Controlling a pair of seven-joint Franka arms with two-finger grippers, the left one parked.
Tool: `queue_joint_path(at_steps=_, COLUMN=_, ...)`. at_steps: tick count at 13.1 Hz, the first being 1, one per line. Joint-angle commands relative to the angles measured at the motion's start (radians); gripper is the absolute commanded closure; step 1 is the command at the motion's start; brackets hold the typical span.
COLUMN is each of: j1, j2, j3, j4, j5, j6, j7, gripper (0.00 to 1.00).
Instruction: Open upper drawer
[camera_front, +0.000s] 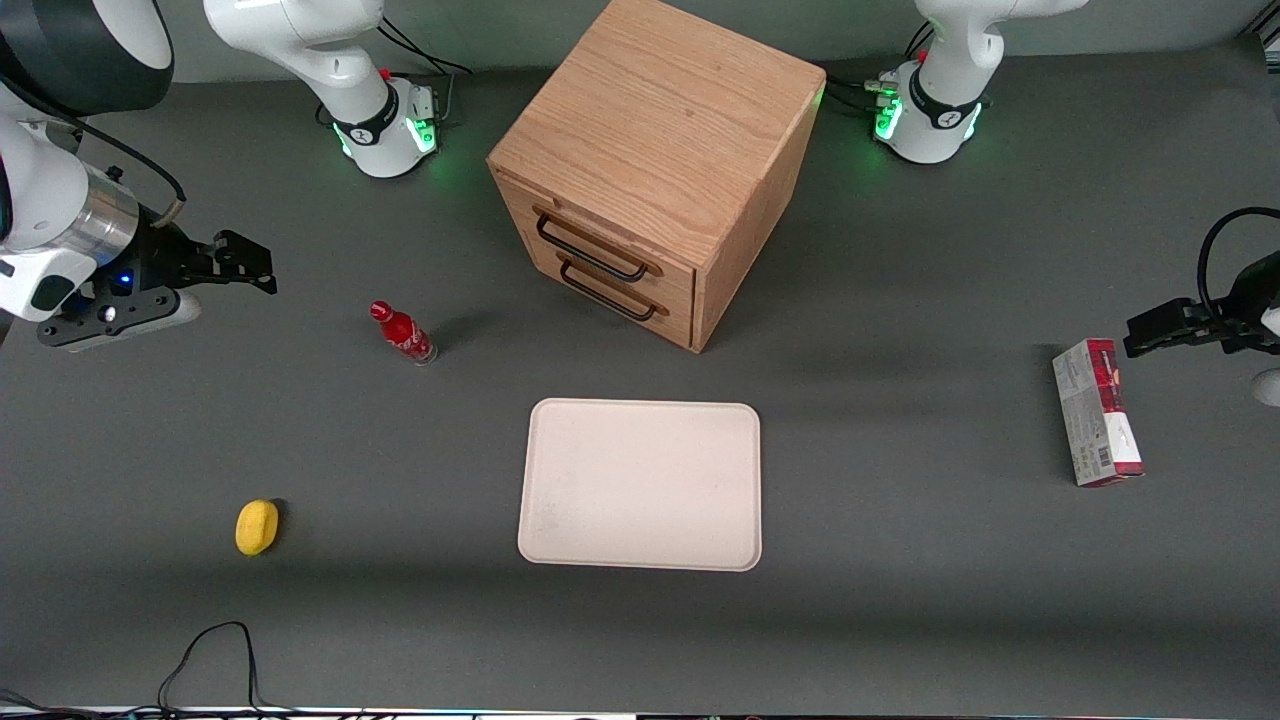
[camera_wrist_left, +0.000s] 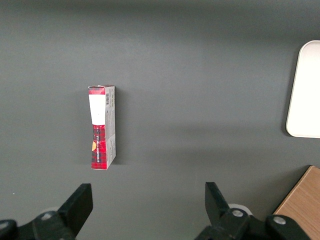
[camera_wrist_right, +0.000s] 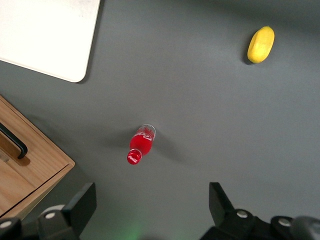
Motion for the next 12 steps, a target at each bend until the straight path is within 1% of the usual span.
queue_joint_path(at_steps=1, j1=0.003, j2=0.041, j3=0.000, j4=0.053, j5=0.024, j6=-0.019, j7=0.009, gripper=0.00)
queue_joint_path(at_steps=4, j1=0.045, j2=0.075, j3=0.003, j4=0.094, j5=0.033, j6=-0.025, j7=-0.001, gripper=0.00)
queue_joint_path(at_steps=6, j1=0.077, j2=0.085, j3=0.003, j4=0.103, j5=0.061, j6=-0.023, j7=-0.090, gripper=0.00)
queue_joint_path(at_steps=7, j1=0.094, j2=0.124, j3=0.008, j4=0.129, j5=0.079, j6=-0.023, j7=-0.136, gripper=0.00)
queue_joint_path(at_steps=8, j1=0.135, j2=0.184, j3=0.013, j4=0.181, j5=0.099, j6=-0.023, j7=-0.193, gripper=0.00)
queue_joint_path(at_steps=9, j1=0.175, j2=0.240, j3=0.014, j4=0.244, j5=0.099, j6=-0.023, j7=-0.233, gripper=0.00)
queue_joint_path(at_steps=10, j1=0.228, j2=0.290, j3=0.014, j4=0.305, j5=0.082, j6=-0.023, j7=-0.242, gripper=0.00)
queue_joint_path(at_steps=11, j1=0.283, j2=0.333, j3=0.014, j4=0.361, j5=0.034, j6=-0.026, j7=-0.248, gripper=0.00)
queue_joint_path(at_steps=12, j1=0.308, j2=0.350, j3=0.016, j4=0.375, j5=0.018, j6=-0.040, j7=-0.265, gripper=0.00)
